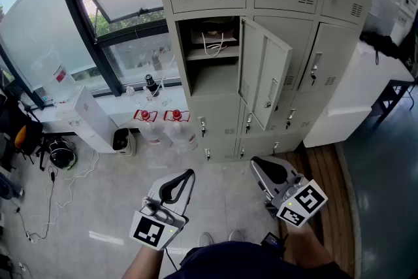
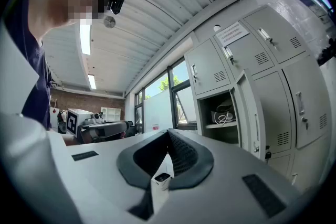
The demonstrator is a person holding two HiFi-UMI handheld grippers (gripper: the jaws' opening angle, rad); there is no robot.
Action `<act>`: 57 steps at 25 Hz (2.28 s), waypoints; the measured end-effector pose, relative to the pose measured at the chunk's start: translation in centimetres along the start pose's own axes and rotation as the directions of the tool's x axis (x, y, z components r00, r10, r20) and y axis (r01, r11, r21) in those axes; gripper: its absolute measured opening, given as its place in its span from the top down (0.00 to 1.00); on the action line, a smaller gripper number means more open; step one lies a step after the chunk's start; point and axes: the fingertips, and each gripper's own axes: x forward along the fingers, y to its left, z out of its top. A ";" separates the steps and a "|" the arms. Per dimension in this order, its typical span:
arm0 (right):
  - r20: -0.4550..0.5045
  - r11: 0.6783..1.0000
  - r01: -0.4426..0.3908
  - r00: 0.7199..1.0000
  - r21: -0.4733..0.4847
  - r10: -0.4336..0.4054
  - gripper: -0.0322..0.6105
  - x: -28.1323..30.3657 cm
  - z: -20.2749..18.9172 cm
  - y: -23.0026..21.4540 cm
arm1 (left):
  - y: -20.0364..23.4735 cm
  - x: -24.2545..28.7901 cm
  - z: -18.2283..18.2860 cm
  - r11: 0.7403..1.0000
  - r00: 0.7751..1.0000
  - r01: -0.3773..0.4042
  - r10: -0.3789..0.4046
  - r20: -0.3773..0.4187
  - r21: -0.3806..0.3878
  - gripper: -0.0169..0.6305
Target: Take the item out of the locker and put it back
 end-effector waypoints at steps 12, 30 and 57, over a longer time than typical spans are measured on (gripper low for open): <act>0.009 1.000 -0.024 1.000 -0.004 0.024 0.94 -0.9 0.3 -1.1 | -1.2 1.6 0.5 1.000 1.000 -0.006 0.006 0.009 0.021 0.97; 0.025 0.999 -0.035 0.999 -0.012 0.035 0.94 -4.1 0.9 -3.9 | -4.0 3.9 0.9 0.998 0.999 -0.047 0.047 0.002 0.048 0.97; -0.037 0.999 0.031 0.999 0.023 -0.030 0.94 15.2 -2.7 -12.3 | 14.5 12.9 -5.9 1.000 1.000 0.010 -0.010 -0.007 -0.004 0.97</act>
